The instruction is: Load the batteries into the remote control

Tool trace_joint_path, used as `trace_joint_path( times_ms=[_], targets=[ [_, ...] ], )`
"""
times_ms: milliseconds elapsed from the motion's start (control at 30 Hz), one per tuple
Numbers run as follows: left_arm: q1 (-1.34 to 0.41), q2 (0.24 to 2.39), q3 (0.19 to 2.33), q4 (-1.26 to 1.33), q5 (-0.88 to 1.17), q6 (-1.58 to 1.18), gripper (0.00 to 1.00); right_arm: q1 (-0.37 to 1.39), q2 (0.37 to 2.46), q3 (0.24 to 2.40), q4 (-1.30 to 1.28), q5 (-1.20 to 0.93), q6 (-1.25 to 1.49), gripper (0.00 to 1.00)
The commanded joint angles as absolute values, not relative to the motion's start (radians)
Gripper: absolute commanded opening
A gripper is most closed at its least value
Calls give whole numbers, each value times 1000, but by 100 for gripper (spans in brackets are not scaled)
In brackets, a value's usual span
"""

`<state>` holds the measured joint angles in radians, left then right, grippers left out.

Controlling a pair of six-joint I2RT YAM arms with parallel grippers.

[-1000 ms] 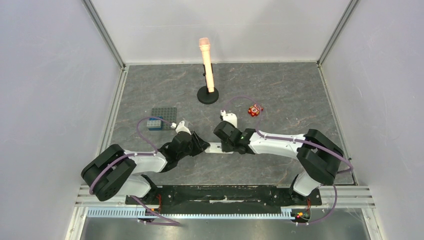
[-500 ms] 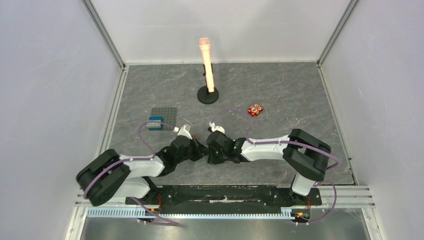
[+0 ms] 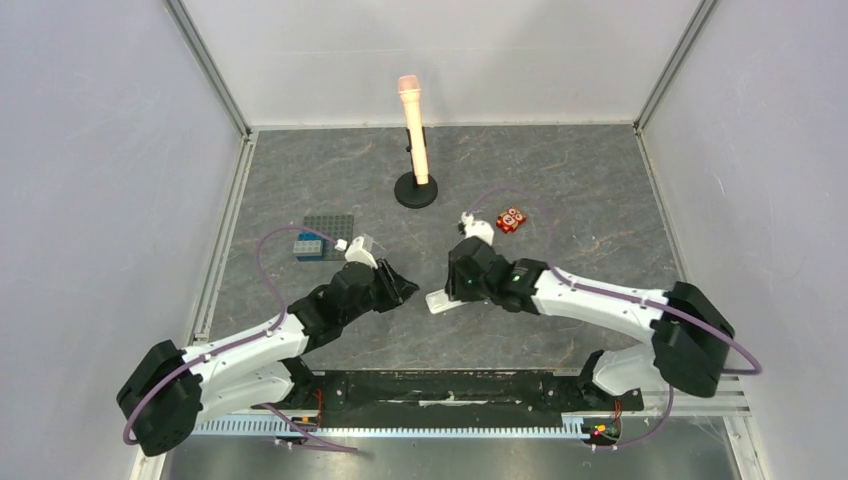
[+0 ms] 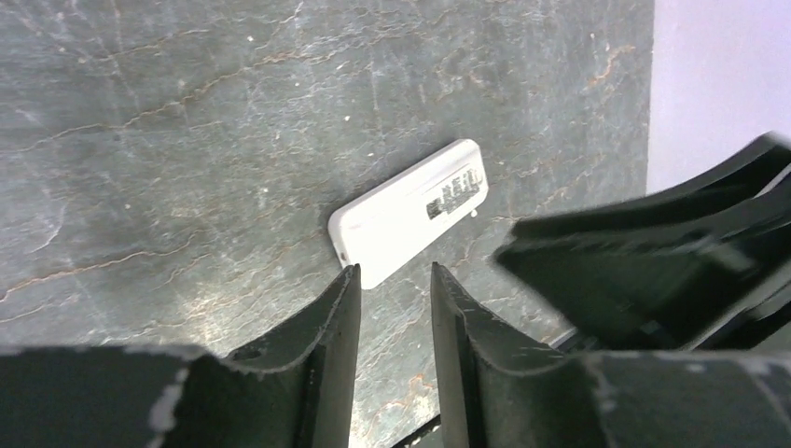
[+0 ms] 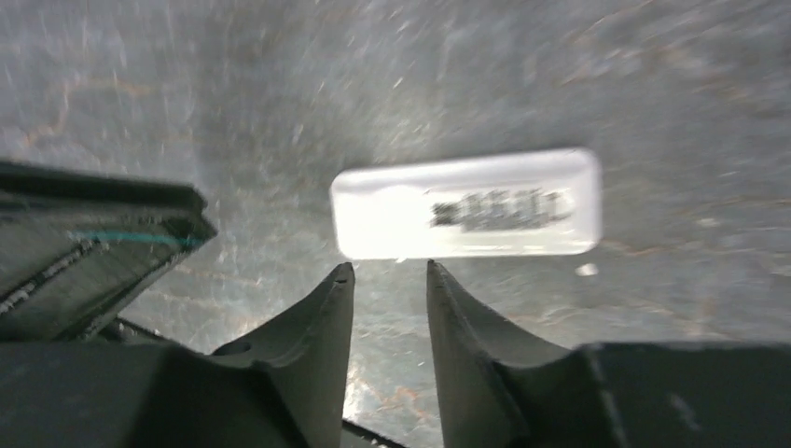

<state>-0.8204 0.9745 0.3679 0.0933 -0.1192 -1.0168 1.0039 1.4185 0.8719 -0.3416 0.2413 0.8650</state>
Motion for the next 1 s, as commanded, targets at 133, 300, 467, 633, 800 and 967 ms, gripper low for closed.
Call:
trace_joint_path(
  times_ms=[133,300,467,633,800,967],
  targets=[
    [-820,1011,385,80,-50,-942,50,817,1355,802,-323,213,611,47],
    [-820,1078,379,152,-5,-885,59,770,1396,811,-283,119,520,50],
    [-819,1188,376,234,34,-902,61,735,1428,821,-274,77,471,47],
    [-816,1288,385,290,71,-942,61,712,1437,795,-250,21,456,39],
    [-807,1318,375,334,78,-988,59,702,1435,771,-226,-37,444,34],
    [-800,1314,381,315,51,-1002,60,693,1439,751,-206,-80,442,33]
  ],
)
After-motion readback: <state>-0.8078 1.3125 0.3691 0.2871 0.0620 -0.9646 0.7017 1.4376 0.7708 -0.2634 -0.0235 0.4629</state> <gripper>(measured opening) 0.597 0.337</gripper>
